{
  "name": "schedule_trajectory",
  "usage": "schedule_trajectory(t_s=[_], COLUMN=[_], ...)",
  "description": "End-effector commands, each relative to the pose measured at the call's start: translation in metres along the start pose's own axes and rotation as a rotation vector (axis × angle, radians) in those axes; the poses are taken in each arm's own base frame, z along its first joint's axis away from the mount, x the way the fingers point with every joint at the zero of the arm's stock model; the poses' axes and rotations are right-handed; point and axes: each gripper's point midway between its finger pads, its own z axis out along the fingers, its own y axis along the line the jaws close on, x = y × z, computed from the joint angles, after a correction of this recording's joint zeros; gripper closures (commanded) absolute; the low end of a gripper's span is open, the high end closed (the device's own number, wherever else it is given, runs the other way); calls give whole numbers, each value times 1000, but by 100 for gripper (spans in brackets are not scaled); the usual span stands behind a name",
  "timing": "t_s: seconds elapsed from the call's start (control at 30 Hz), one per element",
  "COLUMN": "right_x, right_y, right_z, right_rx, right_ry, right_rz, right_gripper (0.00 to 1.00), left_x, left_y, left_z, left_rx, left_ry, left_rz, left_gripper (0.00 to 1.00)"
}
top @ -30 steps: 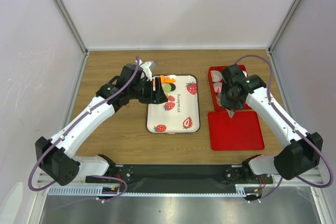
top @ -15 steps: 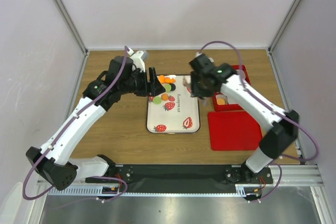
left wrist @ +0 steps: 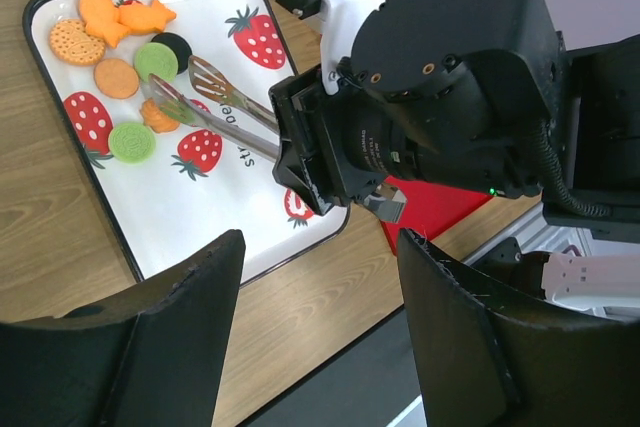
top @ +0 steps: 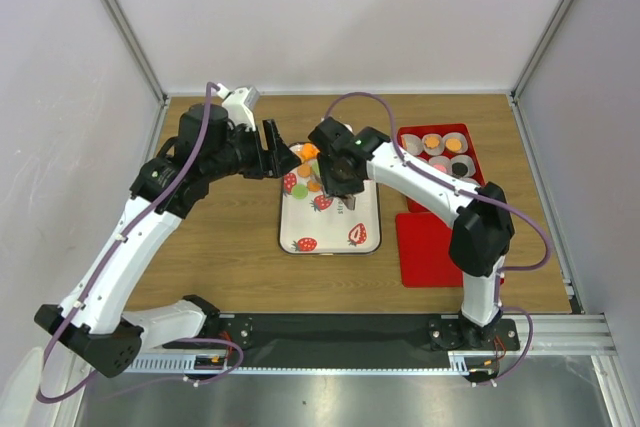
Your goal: Pack the cookies
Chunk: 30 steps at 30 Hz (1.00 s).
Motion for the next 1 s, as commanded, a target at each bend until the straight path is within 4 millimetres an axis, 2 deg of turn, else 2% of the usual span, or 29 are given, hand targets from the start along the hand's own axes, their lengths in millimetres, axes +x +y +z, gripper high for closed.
schedule_trajectory(t_s=[0.0,0.6,0.97], right_x=[-14,-2,10], right_y=[12,24,14], right_z=[-3,15,12], right_rx=[-16,14,121], right_ry=[-48,-9,43], right_rz=[-27,-78,-143], right_gripper=[51,50,52], left_x=[-3,-1,3], left_y=[2,8,11], left_z=[-4,7,9], left_rx=[0,12,13], left_ry=[-19,3,16], left_rz=[5,3,1], left_gripper=[31,32,32])
